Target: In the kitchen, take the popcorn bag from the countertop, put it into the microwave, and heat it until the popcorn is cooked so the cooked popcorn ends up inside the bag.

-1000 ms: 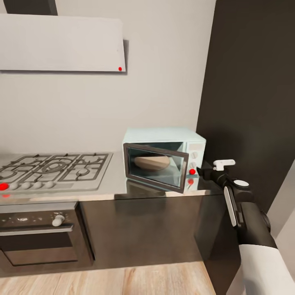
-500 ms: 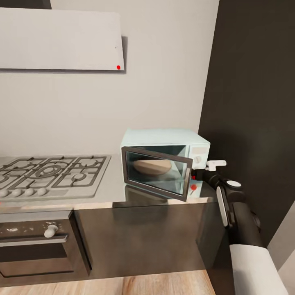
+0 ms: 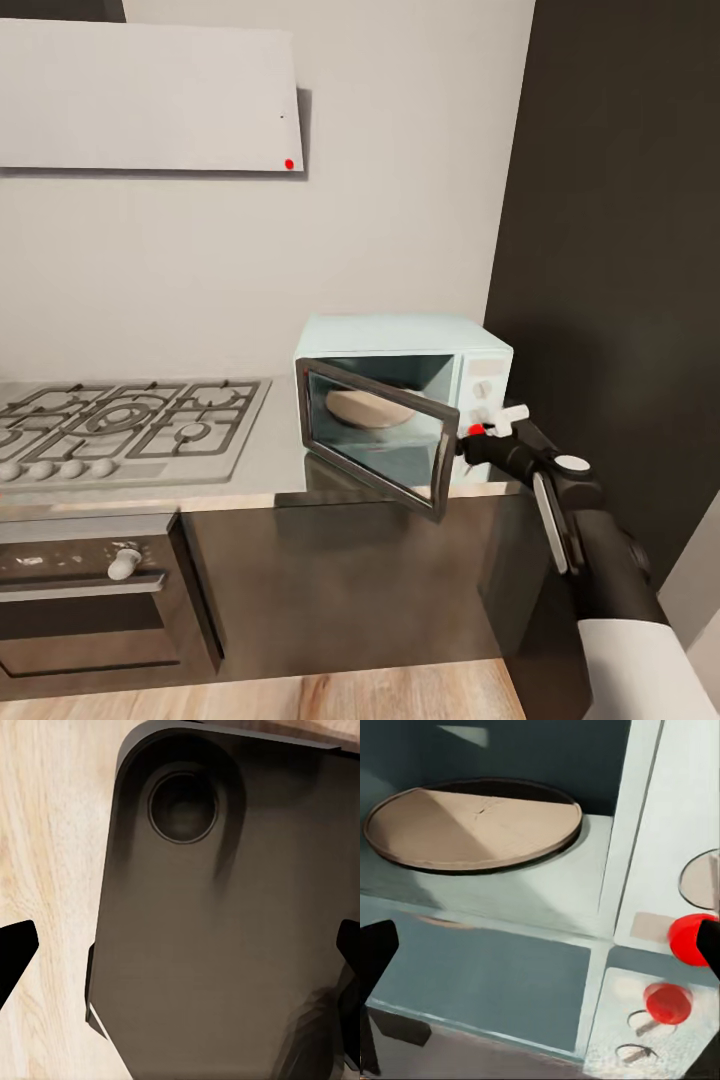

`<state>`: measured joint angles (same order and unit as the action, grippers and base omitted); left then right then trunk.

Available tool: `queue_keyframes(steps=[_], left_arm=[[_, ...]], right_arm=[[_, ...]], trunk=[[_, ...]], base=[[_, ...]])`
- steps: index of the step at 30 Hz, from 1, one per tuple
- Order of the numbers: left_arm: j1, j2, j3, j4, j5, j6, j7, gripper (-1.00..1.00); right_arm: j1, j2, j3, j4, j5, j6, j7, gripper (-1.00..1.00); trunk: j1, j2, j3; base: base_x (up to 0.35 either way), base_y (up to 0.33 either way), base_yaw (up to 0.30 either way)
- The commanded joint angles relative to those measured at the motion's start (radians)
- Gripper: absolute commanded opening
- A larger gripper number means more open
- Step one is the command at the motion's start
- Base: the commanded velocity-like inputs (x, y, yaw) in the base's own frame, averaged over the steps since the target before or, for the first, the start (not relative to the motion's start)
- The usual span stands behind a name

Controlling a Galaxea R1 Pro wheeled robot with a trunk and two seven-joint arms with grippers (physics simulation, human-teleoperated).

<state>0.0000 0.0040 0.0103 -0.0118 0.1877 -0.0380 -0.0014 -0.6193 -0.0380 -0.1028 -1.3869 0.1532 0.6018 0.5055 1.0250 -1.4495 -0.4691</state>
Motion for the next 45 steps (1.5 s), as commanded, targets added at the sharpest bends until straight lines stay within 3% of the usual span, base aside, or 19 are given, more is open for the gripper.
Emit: queue_keyframes(steps=[1,7,16,24,30,37,45], left_arm=[[0.0,0.0,0.0,-0.001,0.005,-0.002,0.0,1.0],[0.0,-0.001,0.0,-0.001,0.004,-0.002,0.0,1.0],[0.0,-0.001,0.0,-0.001,0.004,-0.002,0.0,1.0],[0.0,-0.001,0.001,-0.001,0.005,-0.005,0.0,1.0],[0.0,-0.001,0.0,-0.001,0.003,-0.003,0.0,1.0],[0.003,-0.001,0.002,-0.004,0.006,-0.009,0.0,1.0],[0.003,-0.002,0.002,-0.004,0.006,-0.01,0.0,1.0]], right_arm=[[0.003,-0.008,-0.002,-0.001,0.011,0.003,0.028,1.0],[0.008,-0.074,-0.005,-0.001,0.007,0.002,0.206,1.0],[0.042,-0.088,-0.006,-0.003,0.012,0.002,0.403,1.0],[0.058,-0.085,-0.005,-0.003,0.01,0.003,0.449,1.0],[0.058,-0.079,-0.004,-0.008,0.006,0.011,0.45,1.0],[0.058,-0.054,-0.013,0.015,0.008,0.005,0.425,1.0],[0.058,-0.049,-0.014,0.017,0.006,0.004,0.412,1.0]], trunk=[[0.0,-0.001,-0.001],[0.0,-0.001,-0.001],[0.0,-0.001,-0.001],[0.0,-0.001,-0.001],[0.0,-0.001,-0.001],[0.0,-0.001,-0.001],[0.0,-0.001,-0.001]], base=[[0.0,0.0,0.0],[0.0,0.0,0.0],[0.0,0.0,0.0],[-0.065,0.01,0.0],[-0.073,0.018,0.0],[0.0,0.0,0.0],[-0.093,0.09,0.0]])
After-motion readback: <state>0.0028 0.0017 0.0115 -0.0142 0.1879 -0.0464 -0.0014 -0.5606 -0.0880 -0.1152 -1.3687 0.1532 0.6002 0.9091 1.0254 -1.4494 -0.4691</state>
